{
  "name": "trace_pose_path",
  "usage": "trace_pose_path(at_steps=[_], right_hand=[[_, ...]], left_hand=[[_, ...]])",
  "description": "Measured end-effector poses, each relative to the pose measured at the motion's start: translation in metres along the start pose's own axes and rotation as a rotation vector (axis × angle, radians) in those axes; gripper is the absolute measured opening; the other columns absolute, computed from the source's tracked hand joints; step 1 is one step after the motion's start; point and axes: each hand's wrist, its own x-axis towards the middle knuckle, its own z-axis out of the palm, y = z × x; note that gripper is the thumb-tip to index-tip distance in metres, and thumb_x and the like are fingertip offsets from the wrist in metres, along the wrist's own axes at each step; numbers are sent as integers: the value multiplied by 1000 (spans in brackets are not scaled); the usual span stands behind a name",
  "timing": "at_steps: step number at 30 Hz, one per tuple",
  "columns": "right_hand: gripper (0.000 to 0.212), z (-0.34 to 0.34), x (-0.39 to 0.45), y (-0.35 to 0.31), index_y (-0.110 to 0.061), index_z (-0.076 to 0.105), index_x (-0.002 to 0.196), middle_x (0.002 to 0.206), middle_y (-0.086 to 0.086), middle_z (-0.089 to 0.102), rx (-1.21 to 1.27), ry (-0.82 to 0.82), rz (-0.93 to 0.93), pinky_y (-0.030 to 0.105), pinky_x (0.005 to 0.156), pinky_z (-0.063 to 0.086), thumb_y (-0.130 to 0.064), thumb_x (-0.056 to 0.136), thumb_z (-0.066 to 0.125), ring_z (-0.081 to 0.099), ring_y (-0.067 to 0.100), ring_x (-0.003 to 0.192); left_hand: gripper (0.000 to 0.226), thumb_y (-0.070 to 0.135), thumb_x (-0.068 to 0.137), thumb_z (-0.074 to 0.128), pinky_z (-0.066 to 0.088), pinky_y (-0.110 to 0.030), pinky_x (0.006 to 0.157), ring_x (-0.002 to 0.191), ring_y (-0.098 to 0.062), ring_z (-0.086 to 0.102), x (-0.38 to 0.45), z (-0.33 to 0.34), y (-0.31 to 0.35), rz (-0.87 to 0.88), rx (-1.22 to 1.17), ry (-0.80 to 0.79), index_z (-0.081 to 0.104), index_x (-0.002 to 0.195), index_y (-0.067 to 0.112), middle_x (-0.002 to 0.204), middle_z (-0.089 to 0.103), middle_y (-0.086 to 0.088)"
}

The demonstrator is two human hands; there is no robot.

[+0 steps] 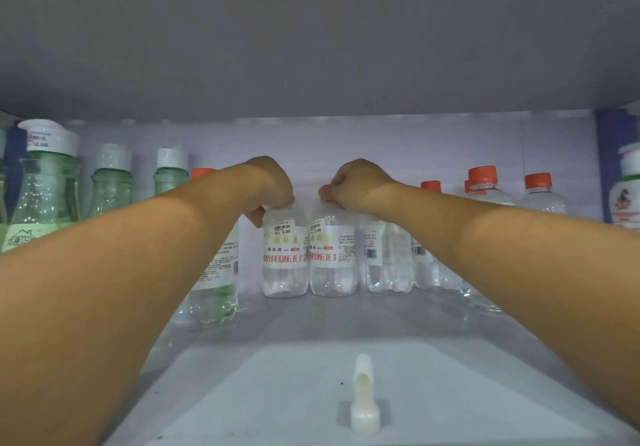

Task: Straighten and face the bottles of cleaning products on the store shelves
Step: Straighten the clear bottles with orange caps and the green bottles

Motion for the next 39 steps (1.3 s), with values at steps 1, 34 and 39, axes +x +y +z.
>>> trace_pose_path(at_steps=[1,34,39], right_hand=[[36,0,0,-1,-6,72,115,118,12,72,-6,-4,-4,42,102,52,-36,98,64,67,28,110],[42,-15,3,4,-12,62,132,136,6,60,-238,82,-136,32,96,49,-40,102,56,60,26,119],[41,-62,4,27,-5,59,90,78,4,55,-452,152,14,28,66,42,-43,102,55,62,24,79]], left_hand=[[31,19,103,58,56,-43,101,109,-36,72,-1,1,1,-7,16,-3,64,123,-5,118,72,-23],[34,18,105,51,55,-36,92,102,-32,64,-15,18,14,-16,145,63,57,132,-1,104,63,-15],[55,53,100,56,46,-32,92,125,-25,56,-3,25,12,263,24,240,48,148,27,148,52,-2]])
